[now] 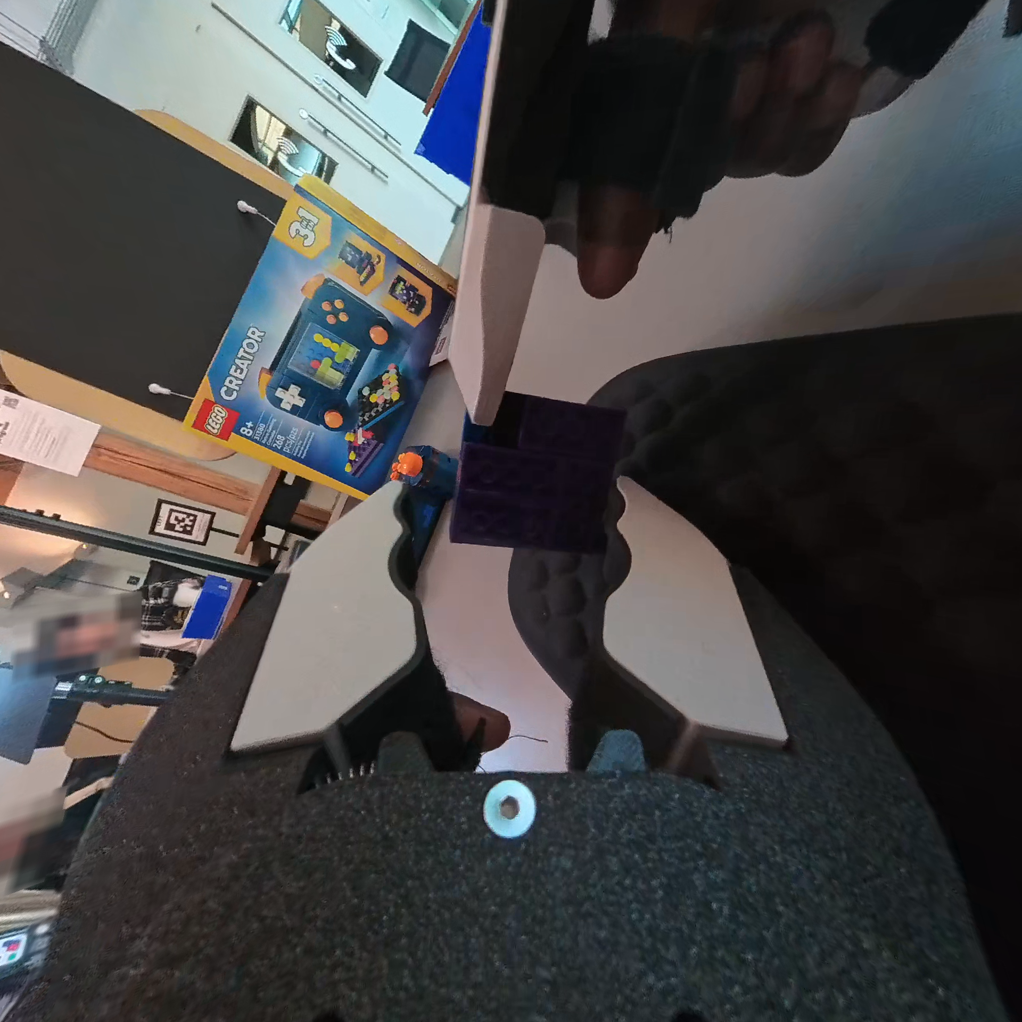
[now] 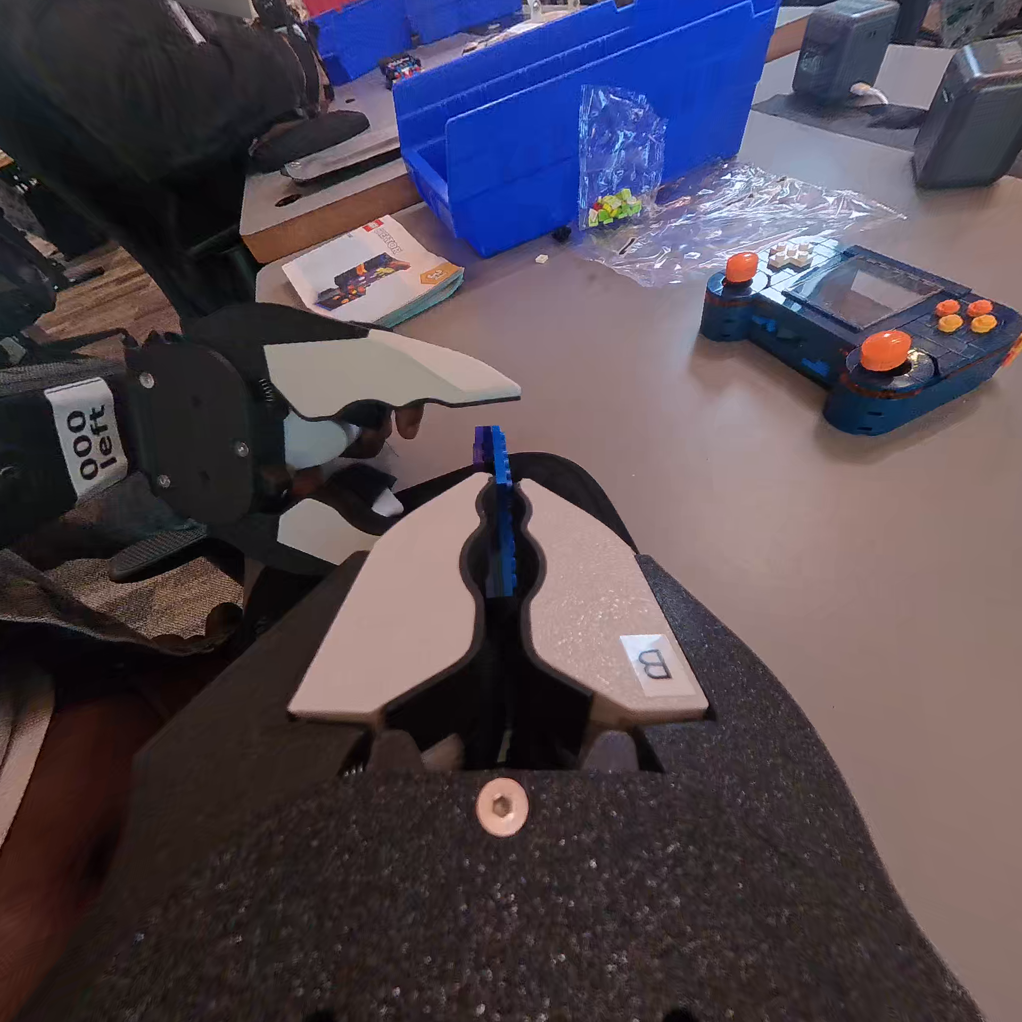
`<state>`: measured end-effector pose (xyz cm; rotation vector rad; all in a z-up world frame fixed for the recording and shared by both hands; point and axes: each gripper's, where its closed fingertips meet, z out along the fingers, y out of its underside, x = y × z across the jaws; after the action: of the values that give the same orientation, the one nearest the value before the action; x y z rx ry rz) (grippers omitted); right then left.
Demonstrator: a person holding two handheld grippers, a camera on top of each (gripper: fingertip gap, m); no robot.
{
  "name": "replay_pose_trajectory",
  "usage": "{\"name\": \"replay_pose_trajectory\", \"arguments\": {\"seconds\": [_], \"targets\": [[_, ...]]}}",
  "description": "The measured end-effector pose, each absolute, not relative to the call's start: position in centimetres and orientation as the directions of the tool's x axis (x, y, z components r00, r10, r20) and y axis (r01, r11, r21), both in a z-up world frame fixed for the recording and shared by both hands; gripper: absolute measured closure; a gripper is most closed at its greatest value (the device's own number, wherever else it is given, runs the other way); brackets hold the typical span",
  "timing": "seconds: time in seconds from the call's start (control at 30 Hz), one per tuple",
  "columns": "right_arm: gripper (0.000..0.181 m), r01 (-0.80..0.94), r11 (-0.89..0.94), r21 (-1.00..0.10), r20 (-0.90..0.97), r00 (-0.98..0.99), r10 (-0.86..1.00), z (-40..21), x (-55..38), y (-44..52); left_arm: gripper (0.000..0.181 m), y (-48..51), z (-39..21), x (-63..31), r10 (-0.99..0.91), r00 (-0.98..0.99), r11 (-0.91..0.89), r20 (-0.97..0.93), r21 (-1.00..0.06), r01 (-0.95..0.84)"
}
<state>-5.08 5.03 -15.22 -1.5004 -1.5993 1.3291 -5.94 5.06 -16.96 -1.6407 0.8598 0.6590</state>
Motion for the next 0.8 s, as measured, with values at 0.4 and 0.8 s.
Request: {"name": "replay_pose_trajectory", "arguments": {"seconds": [0.4, 0.8], "targets": [[0.176, 0.262, 0.017, -0.965, -0.039, -0.208, 0.977, -15.0, -4.6, 4.5, 0.106, 5.0, -16.5, -6.1, -0.146, 0.57, -0.119, -0.808, -0.558, -0.821], [0.175, 0.19, 0.104, -0.976, 0.069, -0.18, 0.981, -14.8, -4.2, 4.1, 0.106, 5.0, -16.3, -5.9, -0.132, 0.549, -0.103, -0.825, -0.539, -0.836]]}}
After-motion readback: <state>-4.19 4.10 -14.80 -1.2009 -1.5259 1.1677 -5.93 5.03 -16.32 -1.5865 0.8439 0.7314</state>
